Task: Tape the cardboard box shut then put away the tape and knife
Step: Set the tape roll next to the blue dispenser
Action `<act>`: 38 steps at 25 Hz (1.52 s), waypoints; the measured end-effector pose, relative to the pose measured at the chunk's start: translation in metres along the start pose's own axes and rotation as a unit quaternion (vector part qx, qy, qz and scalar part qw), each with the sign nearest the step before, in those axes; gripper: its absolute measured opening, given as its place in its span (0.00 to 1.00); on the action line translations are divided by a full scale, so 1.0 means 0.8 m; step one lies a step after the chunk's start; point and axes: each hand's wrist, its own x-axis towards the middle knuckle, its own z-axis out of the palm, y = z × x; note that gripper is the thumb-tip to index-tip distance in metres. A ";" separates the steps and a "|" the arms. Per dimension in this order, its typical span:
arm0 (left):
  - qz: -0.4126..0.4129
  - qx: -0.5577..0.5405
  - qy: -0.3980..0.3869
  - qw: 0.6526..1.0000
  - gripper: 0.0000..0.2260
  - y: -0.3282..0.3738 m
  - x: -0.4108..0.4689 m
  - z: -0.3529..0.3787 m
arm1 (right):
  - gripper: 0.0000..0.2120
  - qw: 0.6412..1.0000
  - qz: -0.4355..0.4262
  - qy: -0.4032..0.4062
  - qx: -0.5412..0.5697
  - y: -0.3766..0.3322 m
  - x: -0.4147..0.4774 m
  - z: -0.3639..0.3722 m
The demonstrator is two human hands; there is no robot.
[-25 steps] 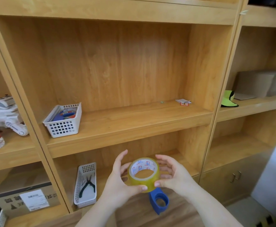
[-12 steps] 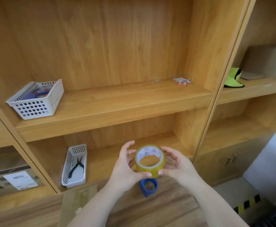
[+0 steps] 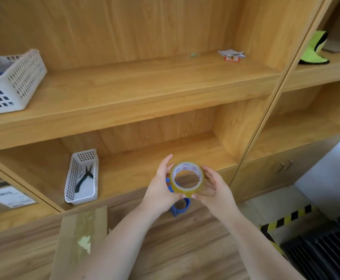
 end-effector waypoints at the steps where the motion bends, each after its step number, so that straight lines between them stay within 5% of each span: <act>1: -0.007 -0.002 -0.010 1.000 0.51 -0.002 0.006 0.006 | 0.42 1.000 0.000 0.006 -0.016 0.007 0.002 0.002; 7: -0.125 -0.124 -0.048 0.983 0.47 -0.028 0.057 0.038 | 0.42 0.995 0.034 0.049 -0.076 0.055 0.023 0.008; 12: -0.177 -0.340 -0.080 0.920 0.27 -0.057 0.094 0.057 | 0.38 0.994 0.072 0.055 -0.060 0.083 0.041 0.007; 16: -0.223 -0.368 -0.012 0.903 0.15 -0.076 0.119 0.089 | 0.38 0.992 0.088 0.056 -0.069 0.109 0.057 0.004; 19: -0.244 -0.369 0.024 0.897 0.20 -0.091 0.130 0.113 | 0.38 0.990 0.106 0.061 -0.073 0.127 0.068 0.003; 27: -0.265 -0.394 0.000 0.880 0.12 -0.106 0.149 0.140 | 0.36 0.986 0.141 0.051 -0.079 0.169 0.092 -0.013; 32: -0.270 -0.383 -0.010 0.883 0.24 -0.113 0.154 0.149 | 0.34 0.984 0.154 0.025 -0.089 0.188 0.103 -0.011; 38: -0.295 -0.382 -0.023 0.875 0.26 -0.122 0.165 0.156 | 0.35 0.981 0.169 0.018 -0.097 0.204 0.109 -0.012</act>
